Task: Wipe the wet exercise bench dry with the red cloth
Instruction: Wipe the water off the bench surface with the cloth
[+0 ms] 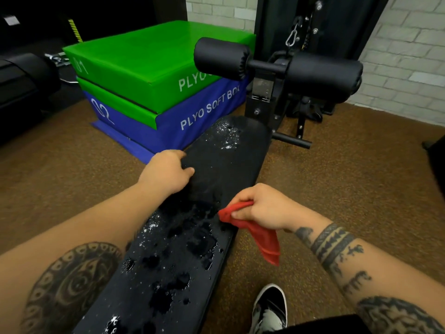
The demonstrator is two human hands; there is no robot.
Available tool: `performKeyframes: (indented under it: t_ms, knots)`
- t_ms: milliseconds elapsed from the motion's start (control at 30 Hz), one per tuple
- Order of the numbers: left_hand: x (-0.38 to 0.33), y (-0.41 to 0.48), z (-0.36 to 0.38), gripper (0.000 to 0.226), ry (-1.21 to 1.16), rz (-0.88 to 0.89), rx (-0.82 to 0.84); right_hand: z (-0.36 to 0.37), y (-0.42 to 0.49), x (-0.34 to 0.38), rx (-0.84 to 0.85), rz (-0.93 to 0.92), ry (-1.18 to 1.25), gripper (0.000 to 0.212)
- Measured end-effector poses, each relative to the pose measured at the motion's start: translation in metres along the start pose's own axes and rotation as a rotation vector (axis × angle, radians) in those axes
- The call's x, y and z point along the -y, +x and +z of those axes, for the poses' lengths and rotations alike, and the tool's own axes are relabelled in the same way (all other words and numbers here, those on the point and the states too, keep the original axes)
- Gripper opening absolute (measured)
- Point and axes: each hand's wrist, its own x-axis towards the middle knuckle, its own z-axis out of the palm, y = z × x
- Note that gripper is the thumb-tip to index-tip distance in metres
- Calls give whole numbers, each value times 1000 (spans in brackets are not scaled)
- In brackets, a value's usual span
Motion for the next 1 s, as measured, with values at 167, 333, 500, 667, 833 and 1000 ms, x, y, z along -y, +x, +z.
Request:
performKeyframes:
  t_ms: [167, 333, 500, 667, 833, 1000]
  knots:
    - [-48, -56, -6, 22, -868, -29, 235, 1, 4, 27, -477, 138, 852, 15]
    - [-73, -80, 2, 40, -1240, -136, 215, 21, 3, 57, -94, 60, 1307, 62]
    - [-37, -56, -22, 14, -1014, -153, -168, -10, 8, 48, -120, 64, 1133, 76]
    - [25, -2, -44, 28, -763, -157, -148, -20, 41, -5, -536, 201, 103, 42]
    - [38, 25, -17, 23, -396, -11, 98, -7, 64, -16, -293, 377, -202, 88]
    - [20, 48, 11, 20, -245, 221, 189, -9, 81, -19, -229, 420, -195, 101]
